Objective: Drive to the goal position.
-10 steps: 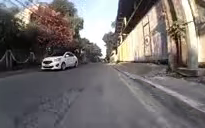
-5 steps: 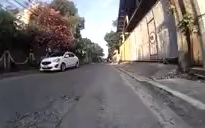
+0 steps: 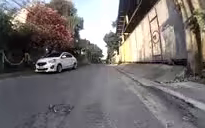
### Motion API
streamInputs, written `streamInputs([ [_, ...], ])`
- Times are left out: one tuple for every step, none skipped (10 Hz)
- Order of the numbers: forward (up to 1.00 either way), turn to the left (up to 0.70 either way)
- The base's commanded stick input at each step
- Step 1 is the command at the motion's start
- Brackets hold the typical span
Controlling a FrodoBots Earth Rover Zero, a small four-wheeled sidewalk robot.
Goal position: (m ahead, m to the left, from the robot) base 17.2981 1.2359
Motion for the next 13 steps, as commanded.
streamInputs([
  [0.91, 0.00],
  [0.91, 0.00],
  [0.91, 0.00],
  [0.91, 0.00],
  [0.91, 0.00],
  [0.91, 0.00],
  [0.91, 0.00],
  [0.91, 0.00],
  [0.91, 0.00],
  [0.91, 0.00],
  [0.91, -0.13],
  [0.91, -0.37],
  [0.91, -0.37],
])
